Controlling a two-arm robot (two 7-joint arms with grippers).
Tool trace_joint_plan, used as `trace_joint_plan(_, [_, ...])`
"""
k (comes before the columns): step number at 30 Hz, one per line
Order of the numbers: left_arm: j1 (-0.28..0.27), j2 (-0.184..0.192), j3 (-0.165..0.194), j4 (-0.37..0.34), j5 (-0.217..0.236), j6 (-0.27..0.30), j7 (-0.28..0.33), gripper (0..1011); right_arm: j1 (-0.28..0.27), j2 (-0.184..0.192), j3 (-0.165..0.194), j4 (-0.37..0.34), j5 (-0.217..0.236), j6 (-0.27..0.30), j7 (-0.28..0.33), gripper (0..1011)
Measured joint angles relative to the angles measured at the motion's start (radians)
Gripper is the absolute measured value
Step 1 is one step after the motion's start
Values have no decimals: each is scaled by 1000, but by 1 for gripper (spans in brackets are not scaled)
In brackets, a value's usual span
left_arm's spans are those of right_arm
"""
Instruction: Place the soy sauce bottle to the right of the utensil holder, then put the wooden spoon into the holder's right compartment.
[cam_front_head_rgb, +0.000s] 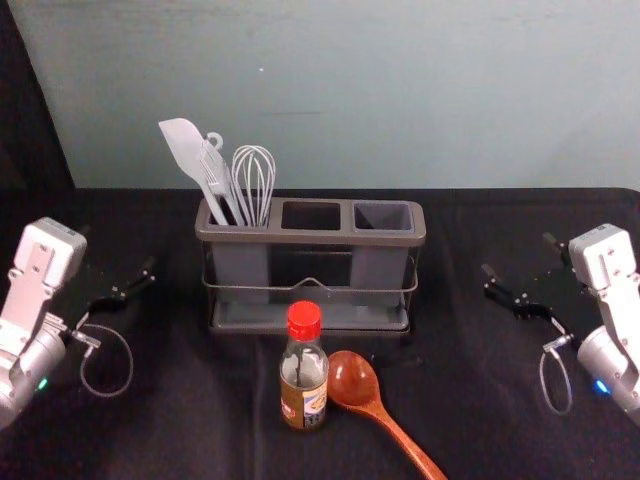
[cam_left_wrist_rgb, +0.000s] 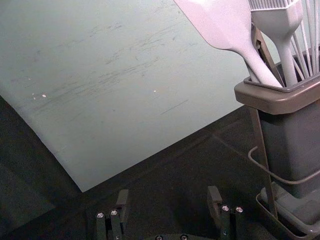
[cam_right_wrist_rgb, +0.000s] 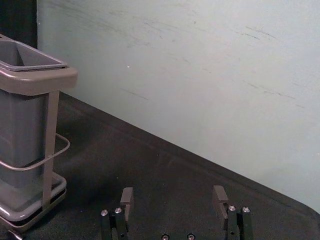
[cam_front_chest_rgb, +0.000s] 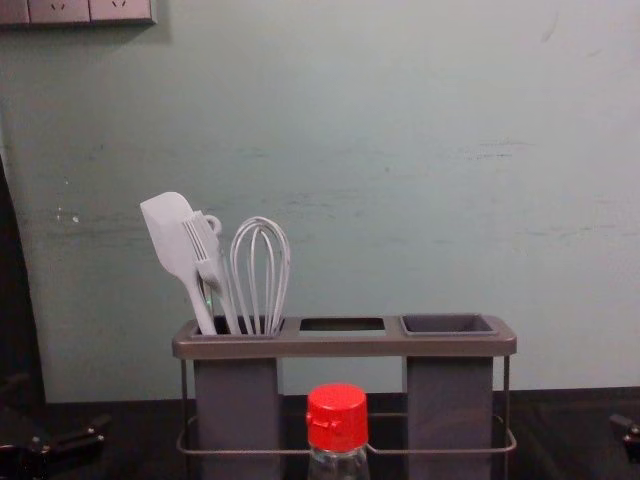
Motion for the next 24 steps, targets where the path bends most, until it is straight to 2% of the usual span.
trace_joint_plan(24, [0, 0, 0, 0, 0, 0, 0, 1011, 0, 0, 0, 0, 0, 0, 0, 1007])
